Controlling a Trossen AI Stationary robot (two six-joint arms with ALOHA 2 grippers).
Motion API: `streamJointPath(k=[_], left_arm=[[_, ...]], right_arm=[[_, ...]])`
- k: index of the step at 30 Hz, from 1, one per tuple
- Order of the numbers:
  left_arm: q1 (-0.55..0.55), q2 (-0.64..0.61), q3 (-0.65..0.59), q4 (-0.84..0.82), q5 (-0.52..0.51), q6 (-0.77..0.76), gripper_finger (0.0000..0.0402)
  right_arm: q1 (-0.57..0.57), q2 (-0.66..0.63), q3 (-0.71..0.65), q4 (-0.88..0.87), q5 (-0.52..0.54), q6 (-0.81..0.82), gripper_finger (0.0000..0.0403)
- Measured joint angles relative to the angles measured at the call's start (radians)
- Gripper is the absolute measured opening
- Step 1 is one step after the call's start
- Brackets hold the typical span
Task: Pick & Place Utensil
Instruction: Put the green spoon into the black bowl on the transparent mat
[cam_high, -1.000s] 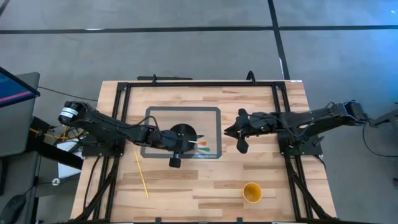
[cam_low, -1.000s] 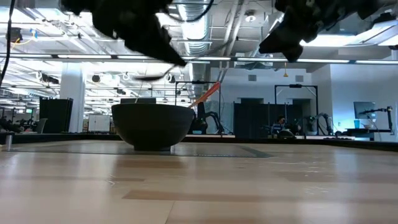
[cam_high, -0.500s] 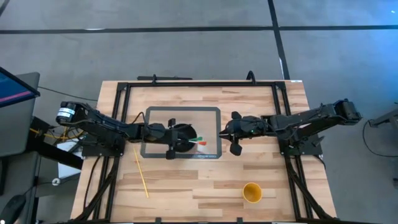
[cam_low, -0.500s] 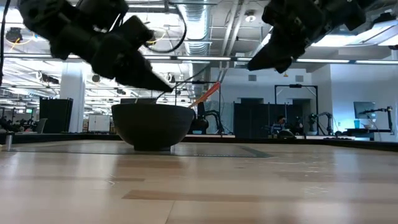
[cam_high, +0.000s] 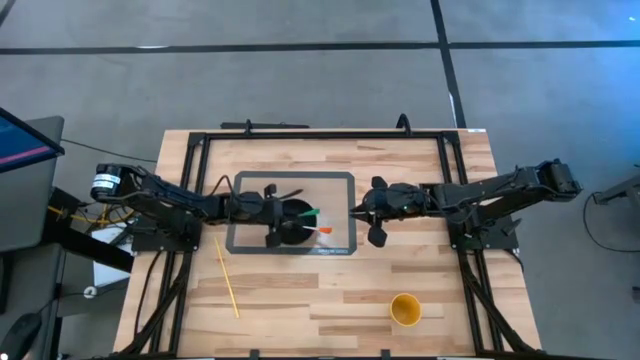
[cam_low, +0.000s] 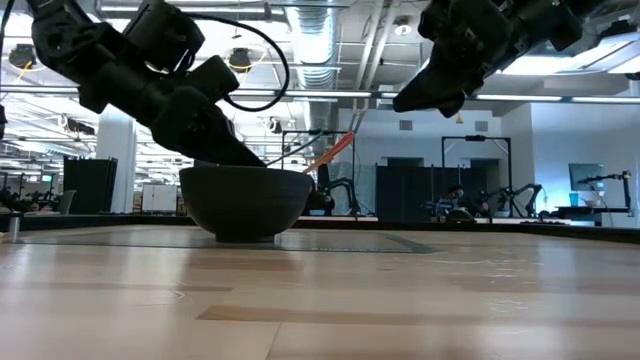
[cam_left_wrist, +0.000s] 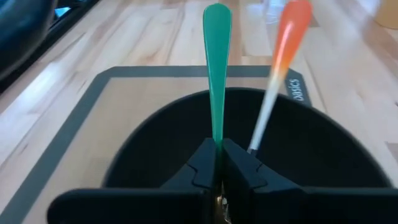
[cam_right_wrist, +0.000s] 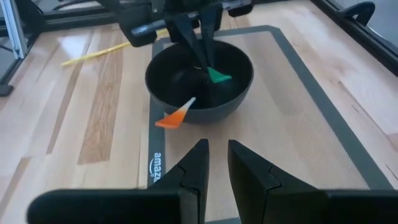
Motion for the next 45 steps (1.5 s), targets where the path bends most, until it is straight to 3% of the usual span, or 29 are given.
streamJointPath(k=[12,23,36,45], left_arm=[[0.018,0.003,0.000,0.000,0.000,-0.034,0.0014],[0.011,0.069,0.000,0.078,-0.036,-0.072,0.0012],[0.012,0.157,0.004,0.100,-0.006,-0.138,0.0025],[0.013,0.143,0.001,0.132,-0.001,-0.097,0.0032]], right_arm=[[-0.001,0.000,0.000,0.006,0.000,0.000,0.0053],[-0.001,0.000,0.000,0.011,0.000,0.000,0.0053],[-0.005,0.000,0.000,0.011,0.000,0.000,0.0053],[-0.005,0.000,0.000,0.011,0.000,0.000,0.0053]])
